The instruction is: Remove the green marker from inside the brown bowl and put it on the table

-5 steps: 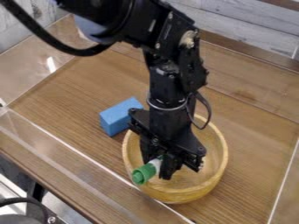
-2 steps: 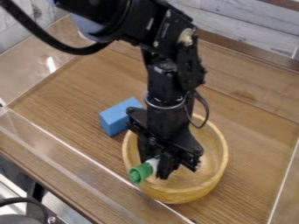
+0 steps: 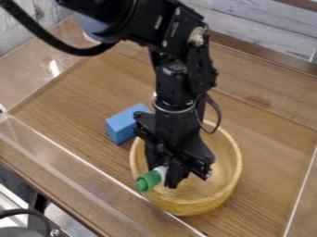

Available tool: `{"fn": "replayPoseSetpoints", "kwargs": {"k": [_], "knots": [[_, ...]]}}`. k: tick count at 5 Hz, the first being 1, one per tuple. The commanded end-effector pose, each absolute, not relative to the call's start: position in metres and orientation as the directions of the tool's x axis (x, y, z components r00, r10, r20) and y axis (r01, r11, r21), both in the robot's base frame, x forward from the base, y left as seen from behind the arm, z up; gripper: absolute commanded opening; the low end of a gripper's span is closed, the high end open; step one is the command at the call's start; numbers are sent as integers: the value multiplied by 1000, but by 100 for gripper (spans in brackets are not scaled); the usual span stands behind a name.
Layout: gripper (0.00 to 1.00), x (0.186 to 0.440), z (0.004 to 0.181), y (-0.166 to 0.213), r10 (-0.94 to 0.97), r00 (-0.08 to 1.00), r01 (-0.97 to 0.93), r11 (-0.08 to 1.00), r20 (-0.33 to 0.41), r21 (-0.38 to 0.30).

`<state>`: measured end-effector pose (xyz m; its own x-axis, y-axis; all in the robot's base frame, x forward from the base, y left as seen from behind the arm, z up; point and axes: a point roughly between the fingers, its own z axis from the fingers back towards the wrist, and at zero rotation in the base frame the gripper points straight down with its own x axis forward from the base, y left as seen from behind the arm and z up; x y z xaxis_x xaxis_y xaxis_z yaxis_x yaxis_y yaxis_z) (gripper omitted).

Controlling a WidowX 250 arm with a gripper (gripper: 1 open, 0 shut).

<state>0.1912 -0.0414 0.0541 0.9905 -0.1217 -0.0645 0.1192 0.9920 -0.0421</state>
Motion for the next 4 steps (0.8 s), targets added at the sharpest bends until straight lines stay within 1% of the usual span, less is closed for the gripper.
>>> {"fn": "replayPoseSetpoints", "kwargs": {"k": [1,4], "knots": [[0,205,71,-40,-118,993,119,992,13,-43],[0,207,71,-38,-114,993,114,992,21,-43]]}}
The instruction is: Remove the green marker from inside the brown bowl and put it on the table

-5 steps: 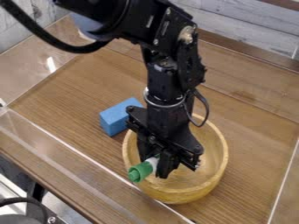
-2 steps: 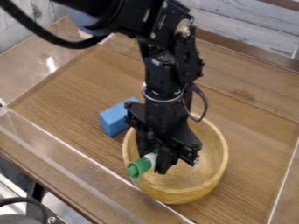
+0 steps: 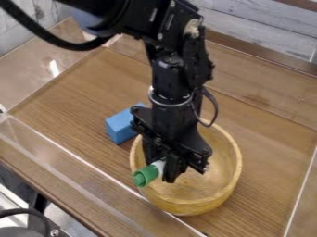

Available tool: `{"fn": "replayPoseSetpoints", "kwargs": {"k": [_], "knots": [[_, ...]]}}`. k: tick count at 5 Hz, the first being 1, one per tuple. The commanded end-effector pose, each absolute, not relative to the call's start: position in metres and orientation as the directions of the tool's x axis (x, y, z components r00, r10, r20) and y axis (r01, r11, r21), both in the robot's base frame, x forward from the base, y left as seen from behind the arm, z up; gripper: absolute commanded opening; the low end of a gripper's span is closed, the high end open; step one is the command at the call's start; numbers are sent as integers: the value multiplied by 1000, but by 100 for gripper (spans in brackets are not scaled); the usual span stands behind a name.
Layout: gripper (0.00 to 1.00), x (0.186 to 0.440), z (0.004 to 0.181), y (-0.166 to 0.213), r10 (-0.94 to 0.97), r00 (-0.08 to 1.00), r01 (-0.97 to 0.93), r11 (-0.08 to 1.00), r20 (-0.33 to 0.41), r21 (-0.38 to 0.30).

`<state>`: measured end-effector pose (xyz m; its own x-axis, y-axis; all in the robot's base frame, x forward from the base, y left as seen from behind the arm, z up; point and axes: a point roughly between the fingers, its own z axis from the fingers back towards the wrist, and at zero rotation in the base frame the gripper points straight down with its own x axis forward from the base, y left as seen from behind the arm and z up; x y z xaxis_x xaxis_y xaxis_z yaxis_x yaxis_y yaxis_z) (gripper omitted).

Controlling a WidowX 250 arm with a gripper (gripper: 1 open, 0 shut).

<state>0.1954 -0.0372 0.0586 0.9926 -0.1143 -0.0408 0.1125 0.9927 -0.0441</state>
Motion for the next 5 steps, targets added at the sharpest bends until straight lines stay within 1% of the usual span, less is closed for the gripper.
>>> {"fn": "replayPoseSetpoints", "kwargs": {"k": [1,5], "knots": [[0,207,71,-37,-112,993,113,993,24,-44],[0,208,71,-34,-106,994,108,993,34,-51]]}}
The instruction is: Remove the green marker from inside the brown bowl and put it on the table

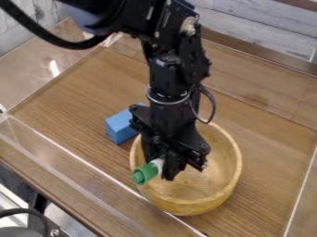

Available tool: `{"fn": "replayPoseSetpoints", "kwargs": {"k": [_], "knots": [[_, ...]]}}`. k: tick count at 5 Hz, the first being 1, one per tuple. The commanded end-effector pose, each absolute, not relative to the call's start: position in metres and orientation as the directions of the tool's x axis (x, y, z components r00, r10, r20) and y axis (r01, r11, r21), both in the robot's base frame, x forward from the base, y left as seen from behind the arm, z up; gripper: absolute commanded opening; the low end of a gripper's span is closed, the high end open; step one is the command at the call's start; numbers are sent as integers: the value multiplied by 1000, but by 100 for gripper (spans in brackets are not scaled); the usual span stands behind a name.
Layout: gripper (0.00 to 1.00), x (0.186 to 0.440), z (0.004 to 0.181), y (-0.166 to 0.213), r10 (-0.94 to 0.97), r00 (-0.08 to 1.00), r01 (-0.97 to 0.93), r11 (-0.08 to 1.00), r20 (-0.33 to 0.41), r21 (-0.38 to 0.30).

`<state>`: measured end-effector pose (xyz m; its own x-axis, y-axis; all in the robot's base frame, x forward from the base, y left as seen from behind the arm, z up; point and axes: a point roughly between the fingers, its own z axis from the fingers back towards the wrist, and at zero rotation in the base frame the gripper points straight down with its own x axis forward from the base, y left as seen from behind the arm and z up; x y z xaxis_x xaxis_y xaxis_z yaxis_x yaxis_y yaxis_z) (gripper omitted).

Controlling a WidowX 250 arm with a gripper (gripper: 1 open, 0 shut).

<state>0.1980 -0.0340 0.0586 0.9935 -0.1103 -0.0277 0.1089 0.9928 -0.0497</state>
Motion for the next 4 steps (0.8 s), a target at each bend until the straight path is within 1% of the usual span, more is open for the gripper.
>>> {"fn": "replayPoseSetpoints", "kwargs": {"k": [1,4], "knots": [[0,208,71,-34,-103,994,105,993,37,-53],[0,209,72,-32,-95,994,98,993,50,-59]]}}
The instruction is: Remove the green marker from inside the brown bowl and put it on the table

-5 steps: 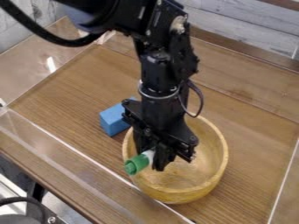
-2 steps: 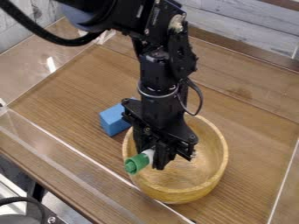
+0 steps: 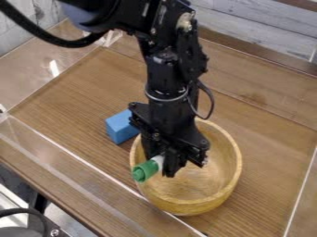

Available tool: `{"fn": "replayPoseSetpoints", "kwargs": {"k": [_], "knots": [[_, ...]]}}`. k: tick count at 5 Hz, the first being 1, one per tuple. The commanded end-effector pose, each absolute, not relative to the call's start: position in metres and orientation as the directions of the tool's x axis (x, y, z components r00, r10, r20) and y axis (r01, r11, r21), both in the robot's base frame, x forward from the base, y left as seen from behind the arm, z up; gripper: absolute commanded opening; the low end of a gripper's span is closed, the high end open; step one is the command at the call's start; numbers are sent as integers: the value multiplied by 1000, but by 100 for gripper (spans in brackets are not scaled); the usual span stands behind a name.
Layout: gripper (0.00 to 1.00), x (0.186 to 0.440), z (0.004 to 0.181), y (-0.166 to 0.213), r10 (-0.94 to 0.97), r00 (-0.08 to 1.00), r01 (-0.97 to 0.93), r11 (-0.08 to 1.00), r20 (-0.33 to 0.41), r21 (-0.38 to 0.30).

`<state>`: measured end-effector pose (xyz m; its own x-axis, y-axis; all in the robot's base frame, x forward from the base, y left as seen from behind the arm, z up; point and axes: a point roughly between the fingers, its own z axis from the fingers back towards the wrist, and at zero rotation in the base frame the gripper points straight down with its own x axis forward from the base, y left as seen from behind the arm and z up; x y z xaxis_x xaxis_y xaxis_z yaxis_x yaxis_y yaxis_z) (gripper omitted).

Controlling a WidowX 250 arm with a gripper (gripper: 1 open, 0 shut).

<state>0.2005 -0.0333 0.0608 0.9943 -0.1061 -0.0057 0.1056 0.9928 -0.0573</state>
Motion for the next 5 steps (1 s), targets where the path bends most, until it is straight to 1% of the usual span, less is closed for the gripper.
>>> {"fn": "replayPoseSetpoints", "kwargs": {"k": [1,2,5], "knots": [[0,209,72,-32,-93,994,96,994,55,-60],[0,210,72,-31,-91,994,95,994,60,-62],[0,211,81,-27,-91,993,96,993,78,-63]]}}
